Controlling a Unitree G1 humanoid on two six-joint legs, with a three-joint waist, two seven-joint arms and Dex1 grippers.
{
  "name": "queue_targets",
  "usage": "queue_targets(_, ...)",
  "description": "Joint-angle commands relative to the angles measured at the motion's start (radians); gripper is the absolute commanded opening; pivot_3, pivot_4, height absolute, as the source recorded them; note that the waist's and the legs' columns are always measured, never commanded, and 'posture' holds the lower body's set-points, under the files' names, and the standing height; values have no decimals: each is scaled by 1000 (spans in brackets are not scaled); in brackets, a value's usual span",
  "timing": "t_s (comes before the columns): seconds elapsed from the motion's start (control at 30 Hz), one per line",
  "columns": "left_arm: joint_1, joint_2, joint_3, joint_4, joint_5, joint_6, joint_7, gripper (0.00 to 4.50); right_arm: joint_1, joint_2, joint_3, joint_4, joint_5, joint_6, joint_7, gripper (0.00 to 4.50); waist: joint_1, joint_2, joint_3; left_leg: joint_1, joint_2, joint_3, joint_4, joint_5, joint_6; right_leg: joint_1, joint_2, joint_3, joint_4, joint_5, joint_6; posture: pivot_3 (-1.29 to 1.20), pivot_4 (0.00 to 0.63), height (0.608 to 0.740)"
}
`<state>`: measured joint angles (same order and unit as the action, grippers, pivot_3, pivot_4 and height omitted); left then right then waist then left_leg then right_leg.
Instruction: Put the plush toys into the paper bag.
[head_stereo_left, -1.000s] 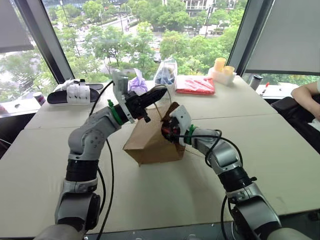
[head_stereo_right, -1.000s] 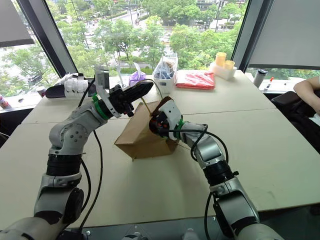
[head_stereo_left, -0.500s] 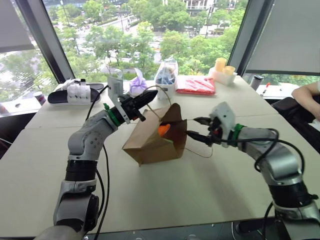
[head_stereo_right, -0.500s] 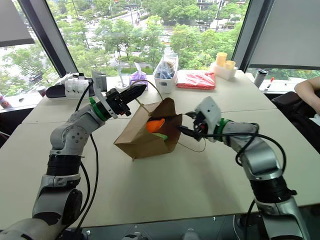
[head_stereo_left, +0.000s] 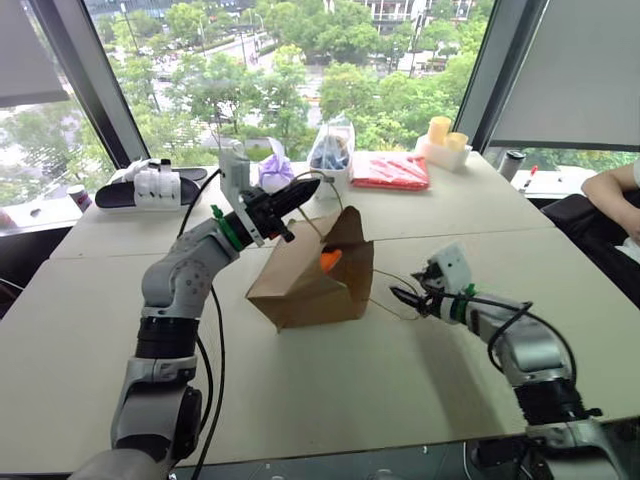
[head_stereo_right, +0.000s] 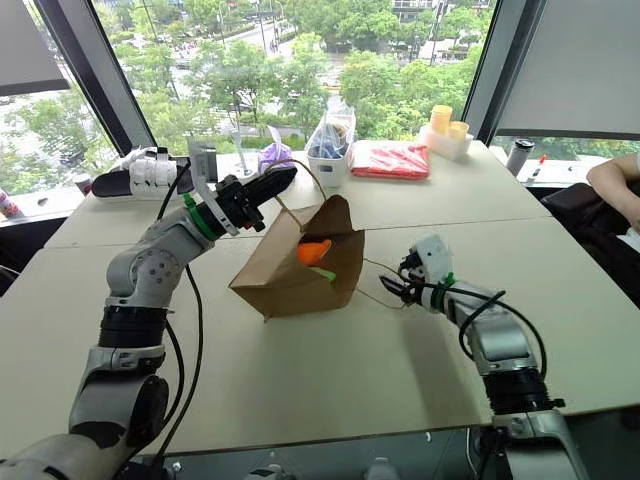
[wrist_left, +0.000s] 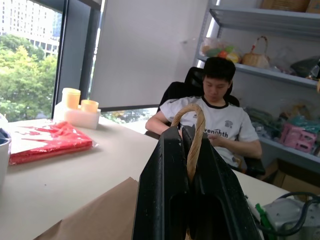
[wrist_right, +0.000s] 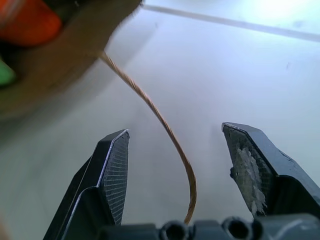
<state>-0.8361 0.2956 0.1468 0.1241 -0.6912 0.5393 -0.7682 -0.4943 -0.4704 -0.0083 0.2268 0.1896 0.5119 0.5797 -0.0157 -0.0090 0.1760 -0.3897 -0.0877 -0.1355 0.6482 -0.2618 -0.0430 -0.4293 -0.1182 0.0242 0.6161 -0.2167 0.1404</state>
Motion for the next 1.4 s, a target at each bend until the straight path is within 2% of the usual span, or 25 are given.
queue_targets(0.03,-21,8,12,-50,-12,0,7,0,-42,1,4,23,-18,-55,6,2641,-1,0,0,0,0,0,0,0,0,0,0,0,0,0,0,0,150,740)
queue_targets(0.1,-16,10,13,-58,-12,3,10,0,-46,4,3,32,-22,-72,8,1839,-1,0,0,0,0,0,0,0,0,0,0,0,0,0,0,0,150,740)
queue_targets(0.2,-8,13,16,-66,-13,6,16,0,-52,1,-10,4,-10,-58,12,275,-1,0,0,0,0,0,0,0,0,0,0,0,0,0,0,0,150,740)
queue_targets(0.23,-6,14,17,-69,-14,7,17,0,-52,-4,-14,-16,-5,-47,14,52,-1,0,0,0,0,0,0,0,0,0,0,0,0,0,0,0,150,740)
queue_targets(0.43,-22,21,34,-73,-28,13,30,0,-45,-77,-70,-257,104,126,83,52,1,0,0,0,0,0,0,0,0,0,0,0,0,0,0,0,150,740)
queue_targets(0.6,-72,1,56,-56,-47,7,64,0,-156,-164,-173,-430,283,325,134,52,3,0,0,-1,0,-1,0,-1,2,0,0,0,-1,0,0,0,150,740)
queue_targets(0.77,-113,-21,74,8,-33,-27,88,0,-315,-212,-216,-392,360,393,149,52,3,0,0,-1,0,-1,0,-2,3,0,0,-1,-1,0,0,0,150,740)
queue_targets(0.9,-109,-31,61,36,-24,-26,96,0,-378,-238,-188,-312,337,358,167,52,2,0,0,-1,0,-1,0,-2,3,0,0,-1,-1,0,0,0,150,740)
queue_targets(1.13,-21,-43,9,71,44,-37,81,0,-347,-221,-113,-172,257,269,162,52,2,0,0,-1,0,0,0,-1,1,0,0,-1,-1,0,0,0,150,740)
queue_targets(1.3,12,-7,-12,139,116,-64,60,0,-331,-200,-95,-131,204,194,131,52,2,0,0,-1,0,0,0,-1,1,0,0,-1,-1,0,0,0,150,740)
queue_targets(1.37,14,0,-6,146,116,-64,49,556,-333,-194,-102,-136,209,190,130,0,1,0,0,-1,0,0,0,0,1,-1,0,0,-1,0,0,0,150,740)
queue_targets(1.4,17,10,4,140,101,-45,38,868,-337,-190,-115,-147,225,196,130,277,2,0,0,-1,0,0,0,0,1,-1,0,0,-1,0,0,0,150,740)
